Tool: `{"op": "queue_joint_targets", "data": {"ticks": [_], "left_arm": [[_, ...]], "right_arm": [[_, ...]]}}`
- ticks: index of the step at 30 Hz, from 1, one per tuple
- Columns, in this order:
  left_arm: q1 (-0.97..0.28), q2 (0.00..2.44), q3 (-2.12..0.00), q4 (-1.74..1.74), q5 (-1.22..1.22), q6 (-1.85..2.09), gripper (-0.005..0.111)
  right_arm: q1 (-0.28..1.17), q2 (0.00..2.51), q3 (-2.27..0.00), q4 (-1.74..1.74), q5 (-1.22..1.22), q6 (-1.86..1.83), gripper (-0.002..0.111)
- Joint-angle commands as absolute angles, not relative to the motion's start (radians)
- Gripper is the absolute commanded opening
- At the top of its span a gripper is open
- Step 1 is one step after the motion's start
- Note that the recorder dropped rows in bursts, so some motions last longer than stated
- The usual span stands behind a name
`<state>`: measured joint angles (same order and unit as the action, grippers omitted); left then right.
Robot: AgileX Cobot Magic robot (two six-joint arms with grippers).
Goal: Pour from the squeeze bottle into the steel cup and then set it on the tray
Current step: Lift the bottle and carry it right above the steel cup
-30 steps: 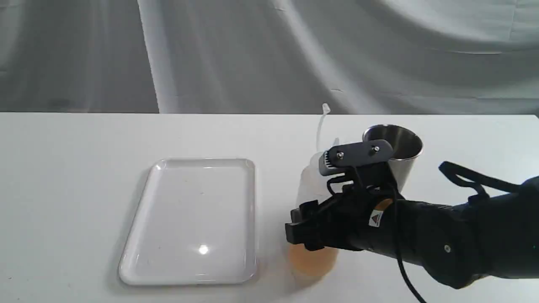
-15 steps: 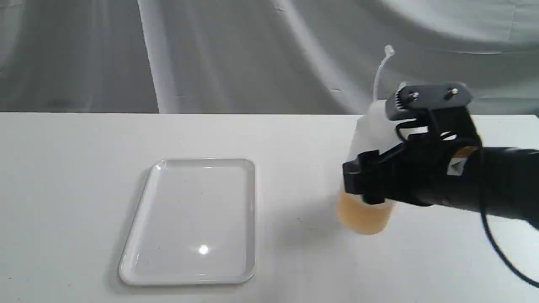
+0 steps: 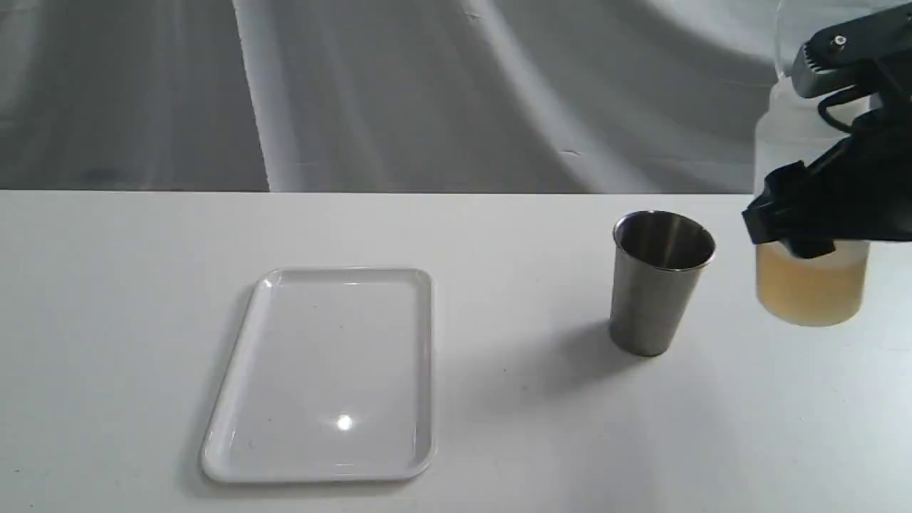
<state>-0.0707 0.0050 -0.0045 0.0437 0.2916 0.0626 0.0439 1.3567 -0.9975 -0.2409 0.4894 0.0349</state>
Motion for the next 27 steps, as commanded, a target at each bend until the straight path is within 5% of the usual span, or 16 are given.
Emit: {"op": "queue_joint_targets", "data": {"ticks": [1, 27], "left_arm": [[-0.074, 0.000, 0.000, 0.044, 0.285, 0.061, 0.008], [-0.074, 0.000, 0.000, 0.044, 0.285, 0.061, 0.008]], "right_arm": [[0.032, 1.344, -1.047, -0.392, 0.529, 0.108, 0.037], [0.051, 1.543, -1.072, -0.733, 0.584, 0.163, 0.037]]}}
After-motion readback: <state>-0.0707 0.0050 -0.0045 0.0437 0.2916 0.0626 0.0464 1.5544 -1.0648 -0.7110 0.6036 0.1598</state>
